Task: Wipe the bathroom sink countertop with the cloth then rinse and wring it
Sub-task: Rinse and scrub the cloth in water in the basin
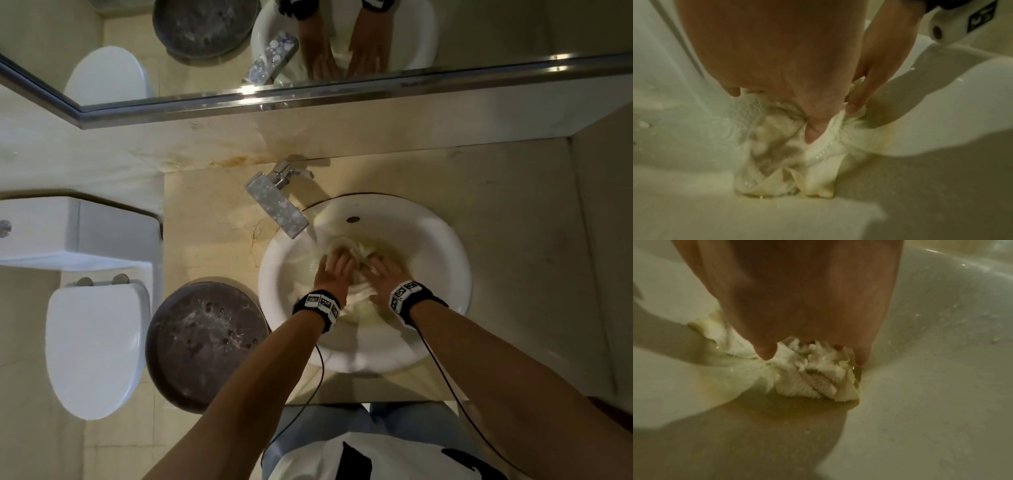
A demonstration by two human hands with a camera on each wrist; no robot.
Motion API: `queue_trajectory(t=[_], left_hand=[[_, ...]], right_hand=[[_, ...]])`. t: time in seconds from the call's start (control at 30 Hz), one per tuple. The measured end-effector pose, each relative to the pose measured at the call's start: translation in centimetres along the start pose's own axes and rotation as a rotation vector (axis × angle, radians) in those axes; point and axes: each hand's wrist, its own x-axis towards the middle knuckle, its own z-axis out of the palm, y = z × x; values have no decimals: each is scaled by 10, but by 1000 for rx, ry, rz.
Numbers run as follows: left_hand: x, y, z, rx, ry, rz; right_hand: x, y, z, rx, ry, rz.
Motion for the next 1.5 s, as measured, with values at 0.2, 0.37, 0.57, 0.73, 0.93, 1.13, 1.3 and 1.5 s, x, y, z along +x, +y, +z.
queue_trajectory(t=[0.2,0.37,0.57,0.73,0.93,1.13,1.3,1.5], left_hand=[[-8,10,1,101,8,155],[-1,-3,-24,145,-19,282],[-3,-12,-15,-135,-76,119],[-5,-2,-6,-275,-5,18],[-3,1,-10,-299,-32,33],[3,1,-17,-360,44,-56],[9,2,-8,-826,-9,-334],[3,-11,-12,-792,-193,-231]], right_hand=[[-7,0,-1,-200,31,-45],[-4,1,-12,-194,1,5],[-7,-22,-23,-203,42,-46],[-3,-16,-13,15,106,-13],[1,-20,-30,101,-13,53],[0,-13,-43,214,30,67],[-3,-10,-36,215,24,23],[-4,-12,-50,-27,20,34]])
